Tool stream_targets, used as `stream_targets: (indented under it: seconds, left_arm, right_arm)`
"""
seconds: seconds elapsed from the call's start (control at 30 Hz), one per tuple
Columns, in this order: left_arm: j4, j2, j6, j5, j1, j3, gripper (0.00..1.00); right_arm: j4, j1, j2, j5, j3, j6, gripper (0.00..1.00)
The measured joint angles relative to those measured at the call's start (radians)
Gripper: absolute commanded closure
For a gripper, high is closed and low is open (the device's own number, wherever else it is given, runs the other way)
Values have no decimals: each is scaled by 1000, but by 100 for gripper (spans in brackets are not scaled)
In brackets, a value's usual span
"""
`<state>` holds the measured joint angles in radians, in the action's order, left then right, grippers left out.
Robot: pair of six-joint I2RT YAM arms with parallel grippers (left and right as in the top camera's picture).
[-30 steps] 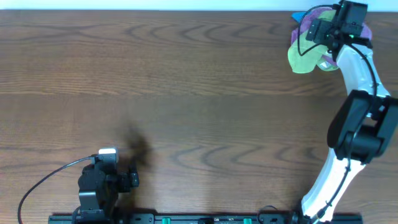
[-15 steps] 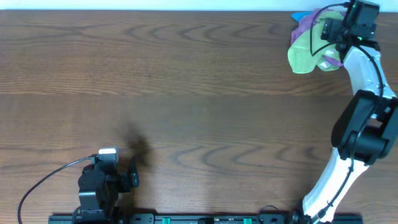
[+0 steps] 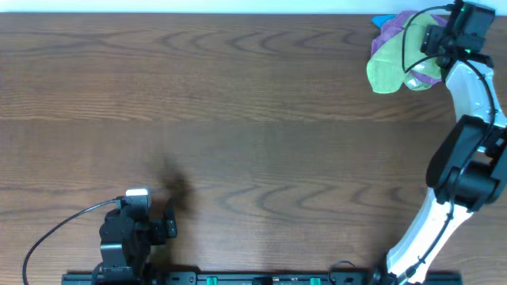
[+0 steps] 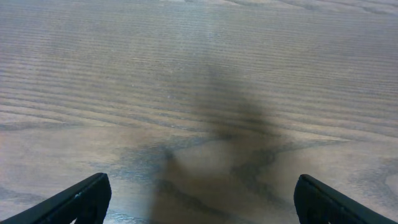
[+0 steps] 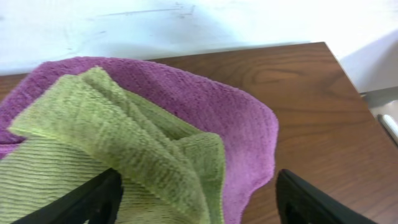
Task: Fold the cloth
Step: 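Lower the right gripper and pinch the green cloth's edge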
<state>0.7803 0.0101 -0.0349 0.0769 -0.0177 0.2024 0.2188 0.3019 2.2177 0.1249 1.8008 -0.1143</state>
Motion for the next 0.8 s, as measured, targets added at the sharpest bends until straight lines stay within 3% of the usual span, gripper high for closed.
stream_targets:
  seconds: [0.1, 0.17, 0.2, 0.27, 0.57, 0.8]
  left_arm:
    - [0, 0, 0, 0, 0, 0, 5]
    - [0, 0, 0, 0, 0, 0, 5]
    - [0, 0, 0, 0, 0, 0, 5]
    - [0, 0, 0, 0, 0, 0, 5]
    - [0, 0, 0, 0, 0, 0, 5]
    - [0, 0, 0, 0, 0, 0, 5]
  right_arm:
    - [0, 0, 1, -11, 0, -1, 40]
    - [0, 0, 2, -19, 0, -3, 59]
    - [0, 0, 2, -21, 0, -2, 75]
    - [-2, 0, 2, -23, 0, -2, 96]
    - [21, -6, -5, -20, 0, 1, 99]
    - [200, -76, -127, -20, 0, -16, 99]
